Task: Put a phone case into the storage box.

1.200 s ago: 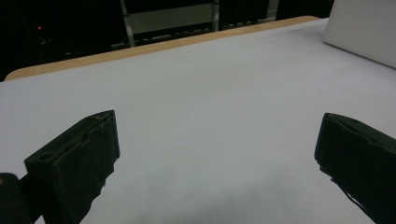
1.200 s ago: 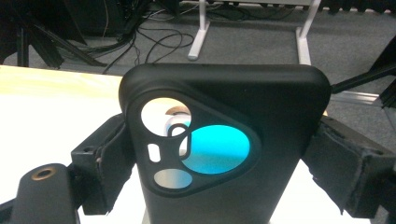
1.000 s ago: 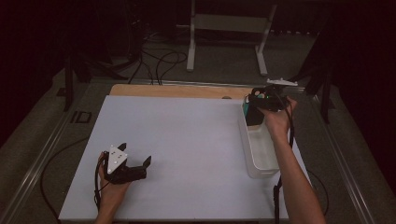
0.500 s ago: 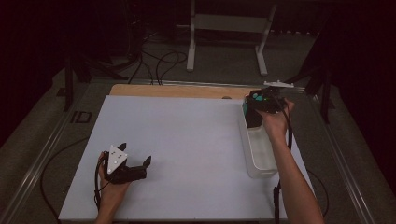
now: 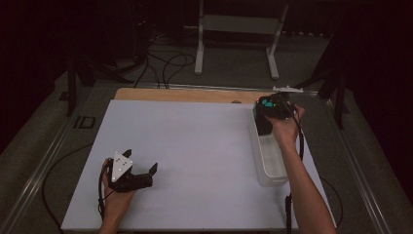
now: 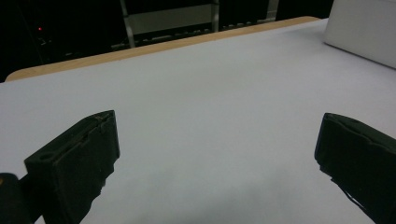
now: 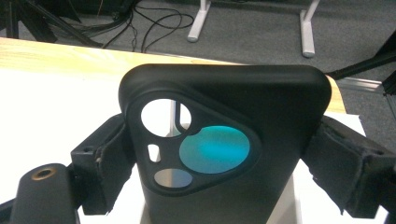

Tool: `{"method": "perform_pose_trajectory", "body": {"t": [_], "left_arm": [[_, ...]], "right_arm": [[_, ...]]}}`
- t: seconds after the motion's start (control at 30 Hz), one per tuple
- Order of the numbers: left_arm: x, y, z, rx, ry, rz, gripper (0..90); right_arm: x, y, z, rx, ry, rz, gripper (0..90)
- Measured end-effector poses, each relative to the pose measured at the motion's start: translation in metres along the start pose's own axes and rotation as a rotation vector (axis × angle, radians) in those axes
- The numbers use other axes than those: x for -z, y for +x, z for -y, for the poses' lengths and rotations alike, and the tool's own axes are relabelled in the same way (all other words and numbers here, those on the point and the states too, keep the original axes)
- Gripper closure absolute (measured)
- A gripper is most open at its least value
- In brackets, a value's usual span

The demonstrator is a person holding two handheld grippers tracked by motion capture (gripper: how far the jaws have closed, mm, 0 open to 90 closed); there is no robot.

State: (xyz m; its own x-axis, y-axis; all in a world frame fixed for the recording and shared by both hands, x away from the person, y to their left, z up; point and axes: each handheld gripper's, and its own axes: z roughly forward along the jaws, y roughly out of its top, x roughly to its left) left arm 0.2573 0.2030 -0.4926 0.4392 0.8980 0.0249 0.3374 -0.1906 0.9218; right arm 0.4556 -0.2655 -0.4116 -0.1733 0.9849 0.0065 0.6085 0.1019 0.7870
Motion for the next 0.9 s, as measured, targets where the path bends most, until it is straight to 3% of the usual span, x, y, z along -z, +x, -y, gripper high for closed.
{"method": "perform_pose_trajectory", "body": {"t": [0.57, 0.9], "left_arm": [[0.0, -0.001, 0.0, -0.005, 0.002, 0.001, 0.5], [-0.001, -0.001, 0.0, -0.005, 0.004, 0.004, 0.5]], "right_arm": [[-0.01, -0.004, 0.009, -0.028, 0.032, 0.02, 13.6], [-0.014, -0.003, 0.01, -0.033, 0.024, 0.027, 13.1]]}}
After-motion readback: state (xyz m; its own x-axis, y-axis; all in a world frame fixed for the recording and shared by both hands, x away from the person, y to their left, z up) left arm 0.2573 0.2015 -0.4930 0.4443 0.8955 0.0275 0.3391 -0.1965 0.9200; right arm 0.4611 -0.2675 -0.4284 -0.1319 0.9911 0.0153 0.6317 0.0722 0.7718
